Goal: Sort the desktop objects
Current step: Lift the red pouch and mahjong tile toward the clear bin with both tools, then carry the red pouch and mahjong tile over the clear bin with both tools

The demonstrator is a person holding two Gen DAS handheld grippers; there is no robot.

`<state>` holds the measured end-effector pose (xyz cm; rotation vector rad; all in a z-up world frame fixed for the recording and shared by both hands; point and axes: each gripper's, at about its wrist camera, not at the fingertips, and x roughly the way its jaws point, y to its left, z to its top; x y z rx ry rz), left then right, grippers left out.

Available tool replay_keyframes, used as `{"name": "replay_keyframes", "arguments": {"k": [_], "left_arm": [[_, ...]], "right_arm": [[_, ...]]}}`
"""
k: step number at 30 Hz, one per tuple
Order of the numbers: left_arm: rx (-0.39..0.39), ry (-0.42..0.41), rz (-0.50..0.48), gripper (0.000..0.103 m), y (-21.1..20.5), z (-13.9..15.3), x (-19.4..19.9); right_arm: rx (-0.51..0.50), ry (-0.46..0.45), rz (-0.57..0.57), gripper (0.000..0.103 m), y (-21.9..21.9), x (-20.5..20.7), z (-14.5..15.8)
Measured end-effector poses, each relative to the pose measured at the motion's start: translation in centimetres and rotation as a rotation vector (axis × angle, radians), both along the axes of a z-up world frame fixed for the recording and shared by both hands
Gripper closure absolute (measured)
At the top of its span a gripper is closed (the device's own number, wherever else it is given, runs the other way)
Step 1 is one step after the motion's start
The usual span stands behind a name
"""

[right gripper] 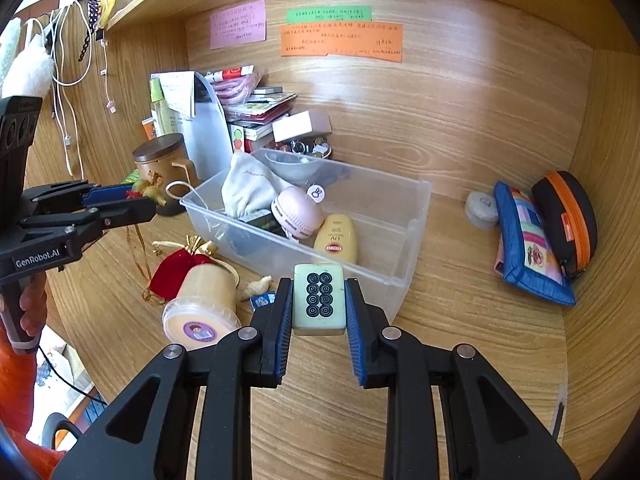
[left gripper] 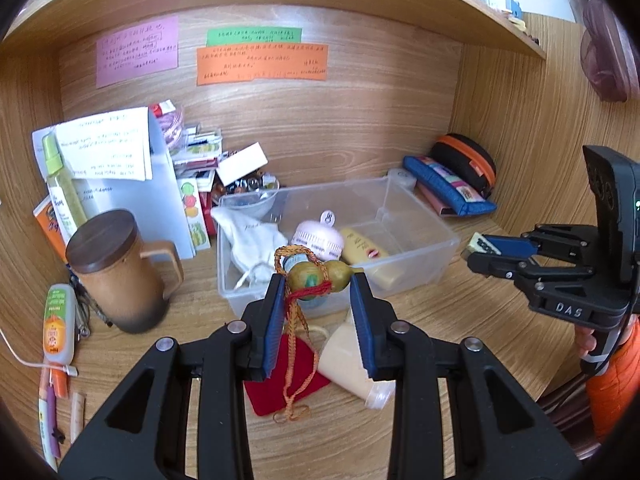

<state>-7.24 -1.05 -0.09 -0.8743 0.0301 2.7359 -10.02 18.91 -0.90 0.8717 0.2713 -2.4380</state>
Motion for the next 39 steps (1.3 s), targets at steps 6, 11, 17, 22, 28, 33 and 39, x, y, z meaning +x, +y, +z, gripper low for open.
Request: {"name": "replay_keyframes", "arguments": {"k": [6,11,17,22,28,33,39], "left_arm": [[0.016,0.015,-0.017,0.071,0.4,1.4,-1.3],[0.026,0.015,-0.022,0.071,0.7,1.9,-2.5],[0.049,0.019,-0.024,0.071,0.5,2.6,-3.9],[0.055,0.023,-0.028,0.071,0.4,3.2,-5.3],[0.059,0.019,-0.025,0.071,0.1,3.2,-7.2],[0.055,-0.005,-0.024,0.071,-0.1,2.3,-8.8],[0.054,-0.056,-0.018,0.071,-0.5,0.5,-10.9]], "right_arm": [[-0.008,0.01,0.0,0.081,-0.2,-0.9,0.6],[-0.018,0.018,0.001,0.081,-0.3,-1.7,1.0],[-0.029,0.02,0.001,0.081,-0.6,-3.2,1.5],[-0.032,0.023,0.002,0.081,-1.1,-4.5,1.9],[-0.031,0.015,0.007,0.081,-2.0,-6.3,2.0],[-0.019,0.001,0.012,0.081,-2.8,-7.8,1.7],[0.0,-0.026,0.019,0.081,-3.6,-9.4,0.8]]}}
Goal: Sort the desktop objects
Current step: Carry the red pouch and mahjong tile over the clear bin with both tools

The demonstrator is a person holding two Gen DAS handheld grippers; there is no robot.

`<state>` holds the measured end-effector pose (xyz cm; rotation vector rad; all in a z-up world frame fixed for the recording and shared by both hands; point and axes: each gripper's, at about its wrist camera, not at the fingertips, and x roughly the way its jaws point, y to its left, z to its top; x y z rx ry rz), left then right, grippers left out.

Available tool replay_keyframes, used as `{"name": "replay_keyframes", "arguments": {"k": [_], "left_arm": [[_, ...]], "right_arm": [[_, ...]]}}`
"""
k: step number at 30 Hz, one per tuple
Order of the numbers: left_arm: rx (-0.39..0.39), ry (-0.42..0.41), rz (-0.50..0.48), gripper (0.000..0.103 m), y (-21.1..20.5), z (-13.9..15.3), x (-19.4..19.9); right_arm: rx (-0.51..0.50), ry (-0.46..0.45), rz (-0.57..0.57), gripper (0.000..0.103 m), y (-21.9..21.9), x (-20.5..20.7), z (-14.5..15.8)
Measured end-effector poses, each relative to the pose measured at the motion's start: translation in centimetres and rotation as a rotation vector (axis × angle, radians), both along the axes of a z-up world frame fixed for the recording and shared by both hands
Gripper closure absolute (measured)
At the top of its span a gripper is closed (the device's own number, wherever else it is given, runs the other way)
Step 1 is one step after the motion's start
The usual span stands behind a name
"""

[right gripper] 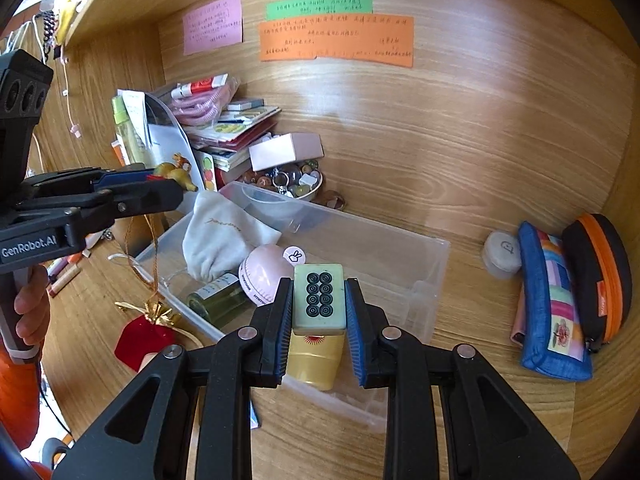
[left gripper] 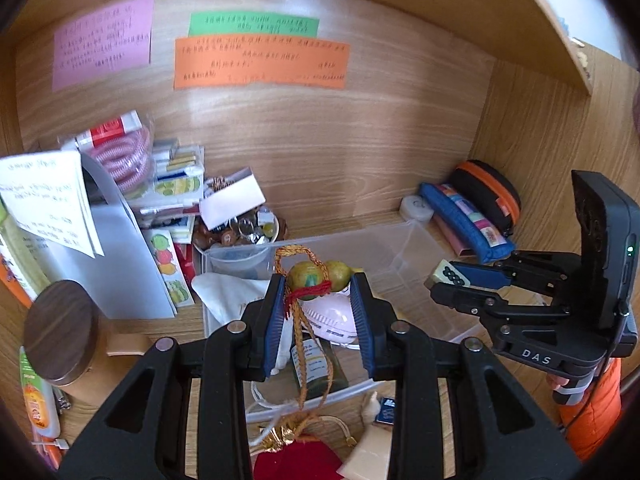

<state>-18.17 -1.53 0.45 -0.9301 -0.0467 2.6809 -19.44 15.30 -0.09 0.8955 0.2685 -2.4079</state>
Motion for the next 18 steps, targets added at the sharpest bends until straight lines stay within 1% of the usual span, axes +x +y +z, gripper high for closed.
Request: {"name": "replay_keyframes", "arguments": {"k": [11,18], "left_arm": [[0.002,-0.072,-0.015,0.071,0.0,-3.3,-2.1],[0.012,-0.105,-0.027,0.071,-0.1,-4.7,-2.8]], "right_arm": [[0.048,-0.066,0.012,0.081,-1.4,-2.5,-2.6],[0.067,-0.103,0.017,0.081,-2.2,-3.4,-4.4]]}}
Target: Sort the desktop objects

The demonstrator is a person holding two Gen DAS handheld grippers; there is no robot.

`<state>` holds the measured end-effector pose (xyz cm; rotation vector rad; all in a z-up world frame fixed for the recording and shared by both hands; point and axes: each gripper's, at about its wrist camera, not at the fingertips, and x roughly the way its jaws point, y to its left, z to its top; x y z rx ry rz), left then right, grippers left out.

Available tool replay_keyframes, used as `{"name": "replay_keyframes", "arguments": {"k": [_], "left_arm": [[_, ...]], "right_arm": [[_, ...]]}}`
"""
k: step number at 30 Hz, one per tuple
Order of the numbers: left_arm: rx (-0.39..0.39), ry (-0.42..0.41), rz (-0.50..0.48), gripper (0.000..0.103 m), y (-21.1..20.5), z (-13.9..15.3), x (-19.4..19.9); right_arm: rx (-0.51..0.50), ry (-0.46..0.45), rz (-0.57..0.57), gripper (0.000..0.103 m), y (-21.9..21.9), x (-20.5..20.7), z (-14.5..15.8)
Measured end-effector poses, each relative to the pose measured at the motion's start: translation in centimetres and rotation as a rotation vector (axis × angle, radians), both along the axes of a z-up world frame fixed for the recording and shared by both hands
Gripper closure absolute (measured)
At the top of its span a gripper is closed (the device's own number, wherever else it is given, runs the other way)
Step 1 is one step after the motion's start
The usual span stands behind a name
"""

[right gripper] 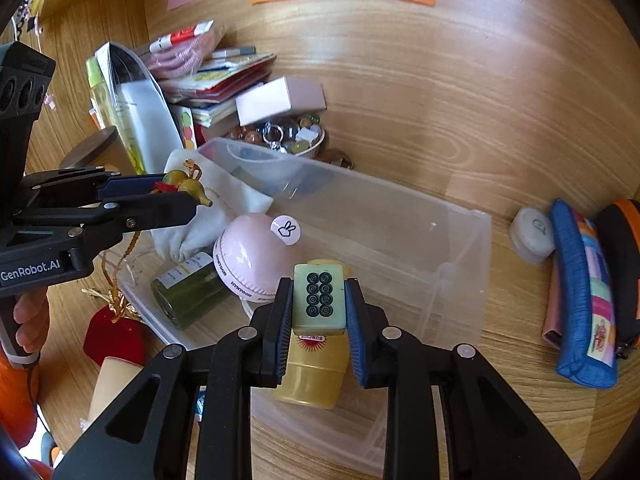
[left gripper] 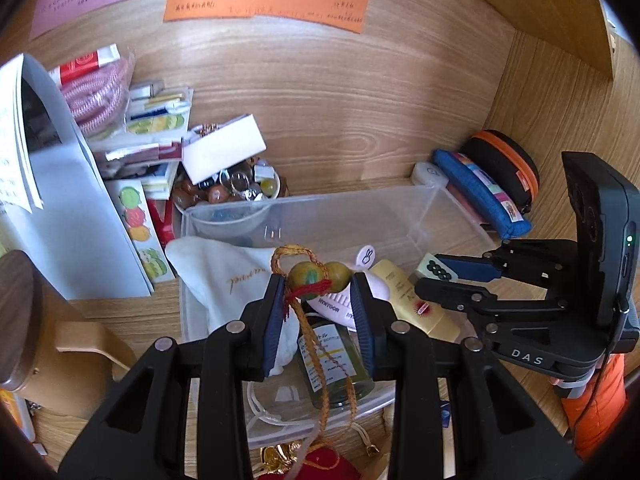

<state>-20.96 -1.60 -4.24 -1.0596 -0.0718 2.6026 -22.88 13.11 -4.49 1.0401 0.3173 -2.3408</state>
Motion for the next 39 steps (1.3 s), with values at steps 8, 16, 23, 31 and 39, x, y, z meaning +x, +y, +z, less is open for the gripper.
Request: {"name": "replay_keyframes", "arguments": {"k": [8,16,23,31,39], "left_arm": [[-0.01,-0.029,0.0,0.071,-0.2,-1.0,-0.4],[-0.005,-0.022,0.004,0.071,-0.4,-0.9,-0.3],[-0.008,-0.009,0.01,0.068,-0.4,-0.3,-0.1],[-0.042,0.039,0.033,0.056,0.0,1.7,0.9],[-0.08,0.123,0.064,0.031,-0.2,4.2,3.8]], "right_arm": [[0.003,-0.039,0.011,0.08,-0.3,-0.8,-1.1],[-0.02,-0.056,0.008,0.08,-0.2,-1.0,-1.3],[-0.019,-0.051,0.009,0.076,-0.2,-1.0,-1.2],[-0.03,0.023,-0.011,0.054,0.2,0.0,0.8],[-0.047,0.078,-0.027,0.04,1.0,2.0,2.8]]}}
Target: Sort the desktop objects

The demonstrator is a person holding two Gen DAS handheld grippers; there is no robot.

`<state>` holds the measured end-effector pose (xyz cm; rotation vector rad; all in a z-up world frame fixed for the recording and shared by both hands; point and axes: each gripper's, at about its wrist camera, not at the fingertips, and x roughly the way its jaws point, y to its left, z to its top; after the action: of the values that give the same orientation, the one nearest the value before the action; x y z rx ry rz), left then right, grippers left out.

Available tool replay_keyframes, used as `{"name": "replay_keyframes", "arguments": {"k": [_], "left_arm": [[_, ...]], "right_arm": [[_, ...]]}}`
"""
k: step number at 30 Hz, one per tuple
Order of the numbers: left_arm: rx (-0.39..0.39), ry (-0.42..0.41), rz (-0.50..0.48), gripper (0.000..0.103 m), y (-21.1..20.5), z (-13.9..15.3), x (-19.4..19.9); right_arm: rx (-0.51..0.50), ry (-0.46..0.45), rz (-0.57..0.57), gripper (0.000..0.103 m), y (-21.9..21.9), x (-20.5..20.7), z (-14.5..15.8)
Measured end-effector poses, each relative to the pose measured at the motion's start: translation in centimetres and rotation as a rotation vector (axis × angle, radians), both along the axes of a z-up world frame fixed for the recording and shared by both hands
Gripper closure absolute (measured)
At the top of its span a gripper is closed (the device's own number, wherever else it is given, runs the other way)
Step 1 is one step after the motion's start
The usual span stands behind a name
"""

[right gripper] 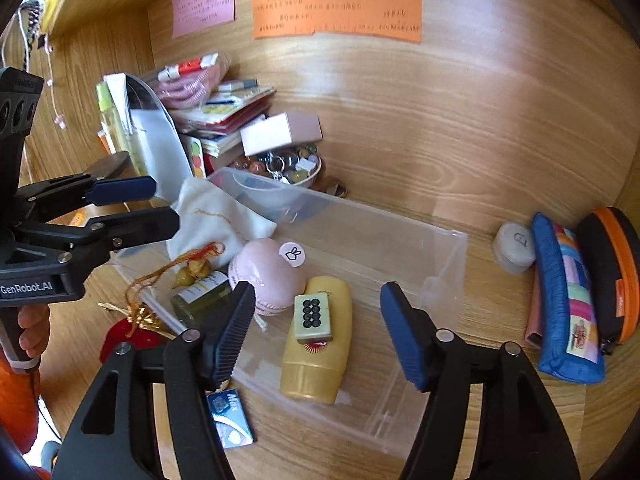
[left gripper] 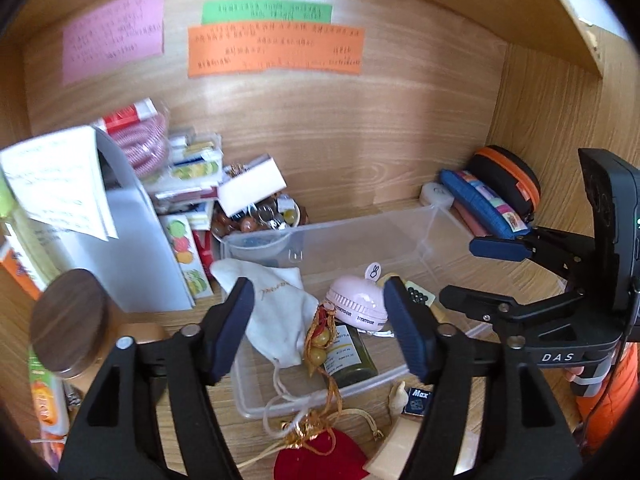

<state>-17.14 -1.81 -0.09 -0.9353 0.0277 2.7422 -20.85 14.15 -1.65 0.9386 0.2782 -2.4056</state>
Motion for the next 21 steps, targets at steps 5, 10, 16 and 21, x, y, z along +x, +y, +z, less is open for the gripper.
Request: {"name": "replay_keyframes", "arguments": {"k": [5,10,16,21], "left_arm": [[-0.013,0.038,0.016,0.026,0.0,1.3,2.1],[-0.019,0.047,0.03,0.013,-0.3,1.6,4.1],[-0.015,0.048,0.047,0.01,-1.0,1.2,6.6],[-0.005,0.024,0.056,0.009,-1.6,0.0,8.2]], "right_arm": [[-0.008,0.025,-0.003,0.035,0.5,1.9,1.0],[-0.022,0.056,-0.011,0.026,1.3,3.9,1.7],[-0.037,0.067,-0.015,0.026,2.1,6.5,1.8],[-0.039,0.059,-0.01,0.026,2.2,8.6,1.1]]}}
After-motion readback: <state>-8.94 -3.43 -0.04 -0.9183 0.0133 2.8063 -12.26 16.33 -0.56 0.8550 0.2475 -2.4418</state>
